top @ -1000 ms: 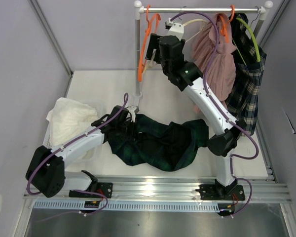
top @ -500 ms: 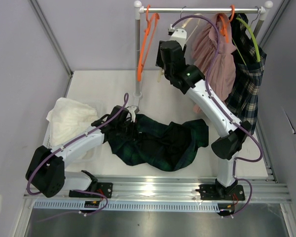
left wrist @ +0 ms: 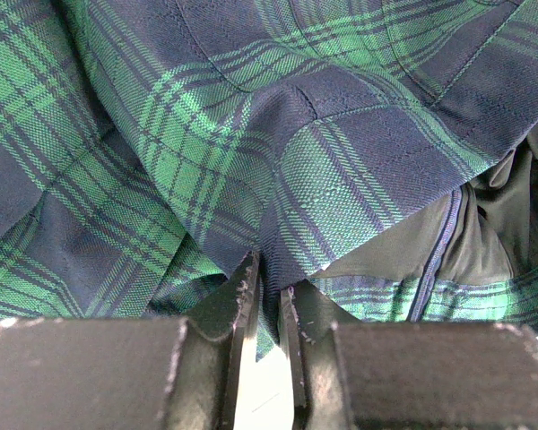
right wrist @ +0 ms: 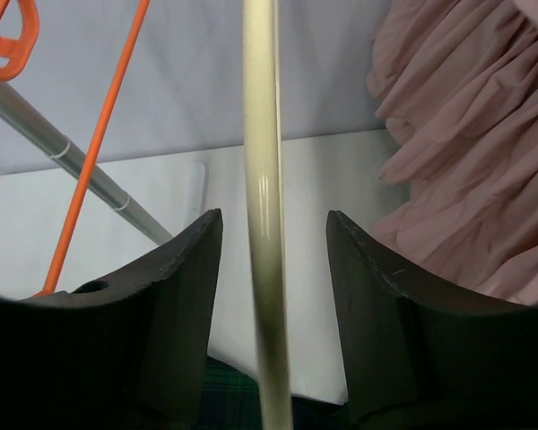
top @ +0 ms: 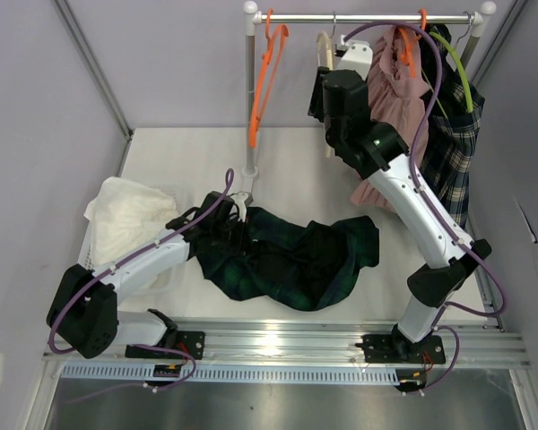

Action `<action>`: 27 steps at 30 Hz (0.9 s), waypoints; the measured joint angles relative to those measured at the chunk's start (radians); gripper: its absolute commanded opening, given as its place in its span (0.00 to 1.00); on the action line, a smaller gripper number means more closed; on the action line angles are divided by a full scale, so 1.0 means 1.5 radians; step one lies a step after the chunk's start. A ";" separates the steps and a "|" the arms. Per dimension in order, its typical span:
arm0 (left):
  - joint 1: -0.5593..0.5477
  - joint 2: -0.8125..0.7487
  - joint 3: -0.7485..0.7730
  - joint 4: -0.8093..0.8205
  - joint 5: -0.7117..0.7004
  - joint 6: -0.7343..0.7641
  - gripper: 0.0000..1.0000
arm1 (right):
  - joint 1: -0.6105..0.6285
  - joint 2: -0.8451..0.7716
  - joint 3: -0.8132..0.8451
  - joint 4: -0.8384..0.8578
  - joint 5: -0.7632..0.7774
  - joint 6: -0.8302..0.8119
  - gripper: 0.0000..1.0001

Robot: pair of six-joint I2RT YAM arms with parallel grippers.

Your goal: Place the skirt on the hanger

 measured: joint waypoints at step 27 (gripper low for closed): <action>0.000 -0.002 0.000 0.000 -0.001 0.001 0.17 | -0.055 0.047 0.072 -0.013 -0.098 -0.094 0.00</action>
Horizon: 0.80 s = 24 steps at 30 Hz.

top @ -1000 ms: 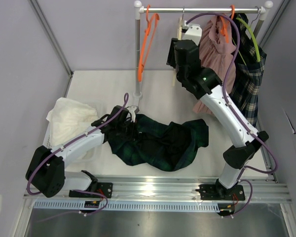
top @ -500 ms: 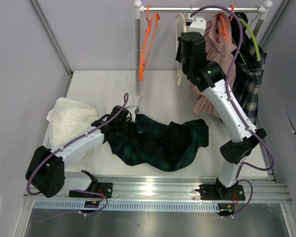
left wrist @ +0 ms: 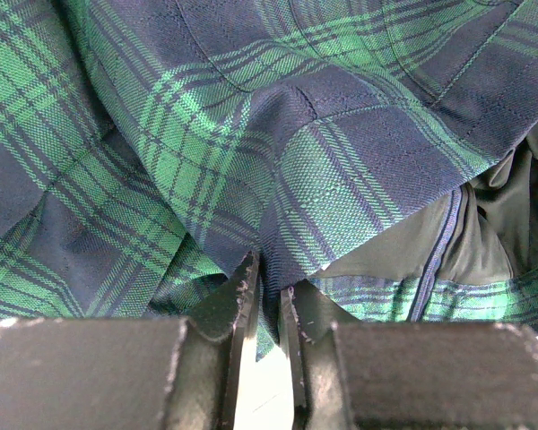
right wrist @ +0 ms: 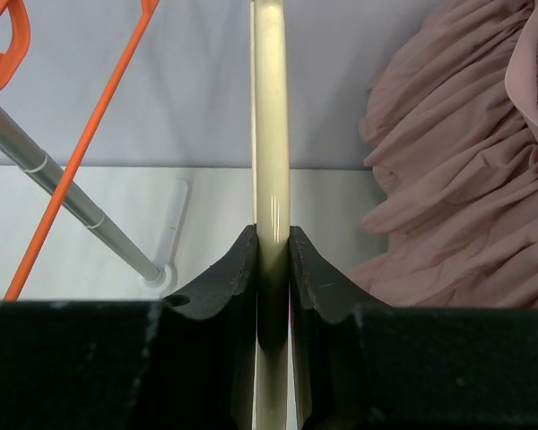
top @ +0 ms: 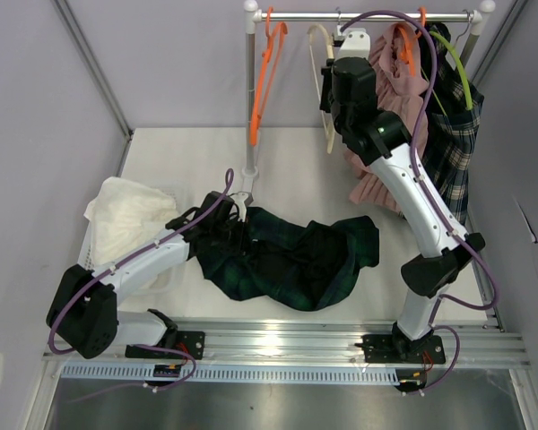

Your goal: Place the skirt on the hanger

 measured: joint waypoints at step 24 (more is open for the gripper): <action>0.000 -0.004 0.000 0.000 0.000 0.001 0.17 | -0.068 -0.154 -0.154 0.098 -0.158 0.001 0.00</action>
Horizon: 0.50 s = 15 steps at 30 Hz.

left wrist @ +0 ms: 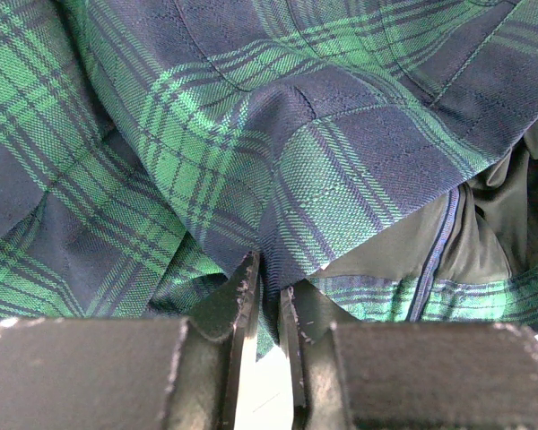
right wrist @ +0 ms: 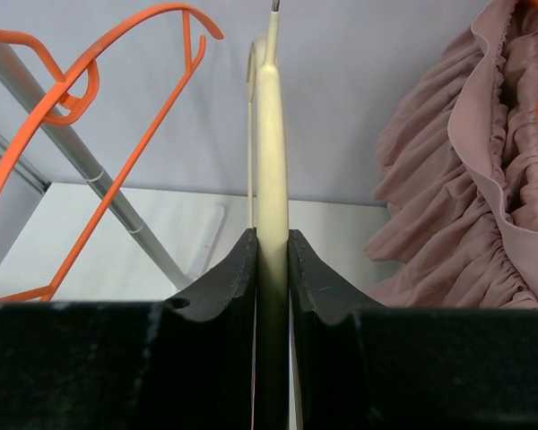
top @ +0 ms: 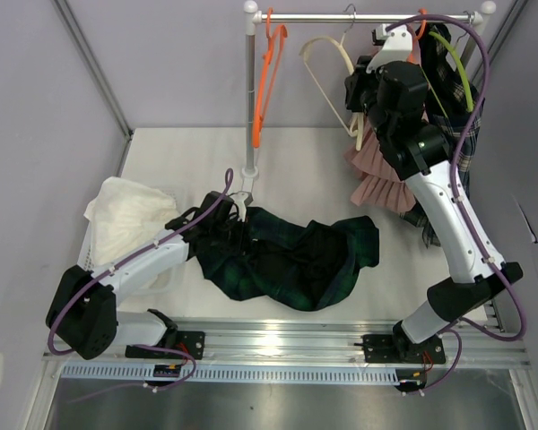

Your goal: Place the skirt on the hanger

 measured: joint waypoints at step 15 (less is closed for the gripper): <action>0.000 0.000 0.000 0.000 0.000 0.006 0.16 | -0.029 -0.060 -0.072 0.038 -0.061 0.019 0.00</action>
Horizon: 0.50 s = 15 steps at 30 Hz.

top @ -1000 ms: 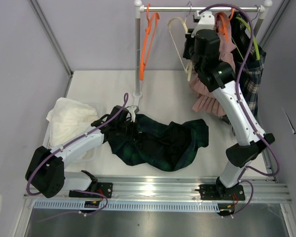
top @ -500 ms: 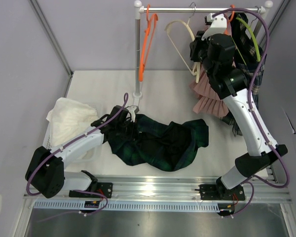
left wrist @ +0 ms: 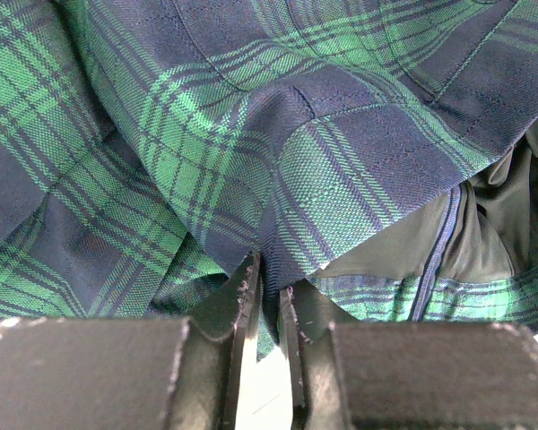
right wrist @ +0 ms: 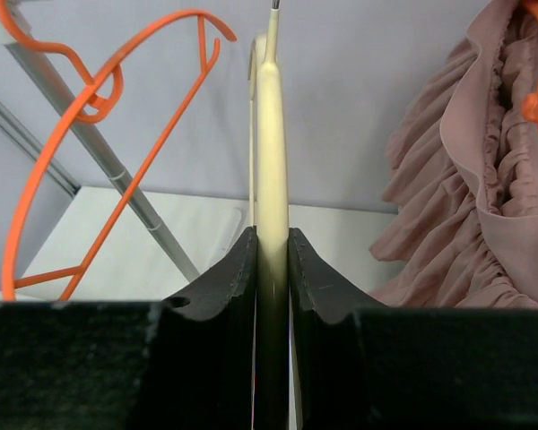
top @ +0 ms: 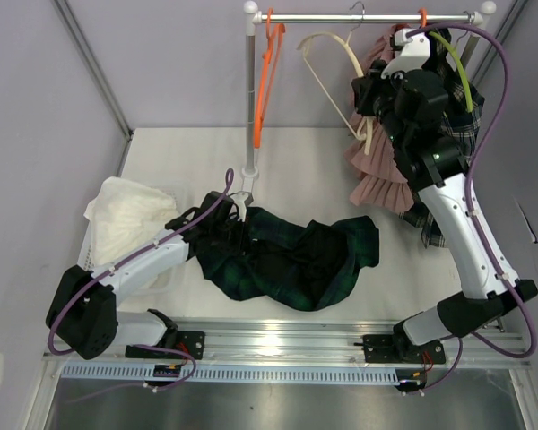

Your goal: Place the skirt on the hanger

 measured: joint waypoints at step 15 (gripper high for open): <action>0.000 0.000 0.004 -0.006 -0.001 0.005 0.13 | -0.046 -0.152 -0.111 0.006 -0.084 0.046 0.00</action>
